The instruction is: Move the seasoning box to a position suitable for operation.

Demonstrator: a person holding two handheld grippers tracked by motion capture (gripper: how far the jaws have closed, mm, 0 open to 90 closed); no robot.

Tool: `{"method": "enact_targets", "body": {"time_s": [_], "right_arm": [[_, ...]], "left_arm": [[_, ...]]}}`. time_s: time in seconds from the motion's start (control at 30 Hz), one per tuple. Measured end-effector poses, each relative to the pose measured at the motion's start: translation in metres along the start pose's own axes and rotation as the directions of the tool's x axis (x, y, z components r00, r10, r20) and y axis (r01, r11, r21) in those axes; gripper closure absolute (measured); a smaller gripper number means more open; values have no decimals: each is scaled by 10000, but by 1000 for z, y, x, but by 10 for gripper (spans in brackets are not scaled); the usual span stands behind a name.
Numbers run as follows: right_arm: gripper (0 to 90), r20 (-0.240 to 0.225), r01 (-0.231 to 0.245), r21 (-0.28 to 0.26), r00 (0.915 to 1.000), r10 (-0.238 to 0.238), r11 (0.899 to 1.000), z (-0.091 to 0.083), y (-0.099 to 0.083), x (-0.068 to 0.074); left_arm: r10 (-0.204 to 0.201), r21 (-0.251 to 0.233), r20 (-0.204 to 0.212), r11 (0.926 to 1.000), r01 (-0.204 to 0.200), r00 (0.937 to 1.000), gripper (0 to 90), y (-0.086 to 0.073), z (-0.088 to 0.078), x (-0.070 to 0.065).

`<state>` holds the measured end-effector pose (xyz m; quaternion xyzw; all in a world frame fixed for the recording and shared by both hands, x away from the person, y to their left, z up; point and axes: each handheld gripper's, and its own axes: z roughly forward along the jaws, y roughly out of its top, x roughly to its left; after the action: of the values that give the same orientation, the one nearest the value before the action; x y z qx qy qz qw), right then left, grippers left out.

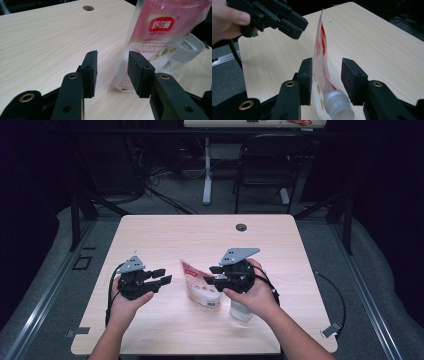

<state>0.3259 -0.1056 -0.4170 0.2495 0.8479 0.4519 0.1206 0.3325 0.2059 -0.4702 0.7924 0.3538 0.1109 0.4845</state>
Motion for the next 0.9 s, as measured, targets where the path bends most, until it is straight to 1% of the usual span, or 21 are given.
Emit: {"method": "enact_targets", "body": {"time_s": [0.1,0.23,0.33,0.47,0.5,0.6,0.73,0.9], "right_arm": [[626,52,80,9,10000,-80,10000,3,6,1],[648,144,283,176,9995,-286,9994,10,15,5],[677,23,288,247,9996,-289,9993,17,20,8],[696,166,352,554,9992,-362,9978,25,26,9],[703,289,374,603,9988,-392,9975,27,27,9],[711,257,289,576,9992,-304,9979,28,32,6],[712,377,390,793,9984,-421,9961,31,35,4],[710,279,362,968,9988,-391,9946,35,39,2]], "left_arm": [[8,12,1,10000,-8,10000,600,0,0,0],[25,11,6,10000,-25,10000,600,0,1,0],[19,24,12,10000,-19,10000,600,0,1,0],[-14,4,23,10000,14,10000,600,0,0,1],[-47,-17,38,10000,47,10000,600,0,0,1],[-24,-9,39,10000,24,10000,600,0,0,1],[3,13,34,10000,-3,10000,600,0,0,1],[-43,-12,30,10000,44,10000,600,-1,1,1]]}}
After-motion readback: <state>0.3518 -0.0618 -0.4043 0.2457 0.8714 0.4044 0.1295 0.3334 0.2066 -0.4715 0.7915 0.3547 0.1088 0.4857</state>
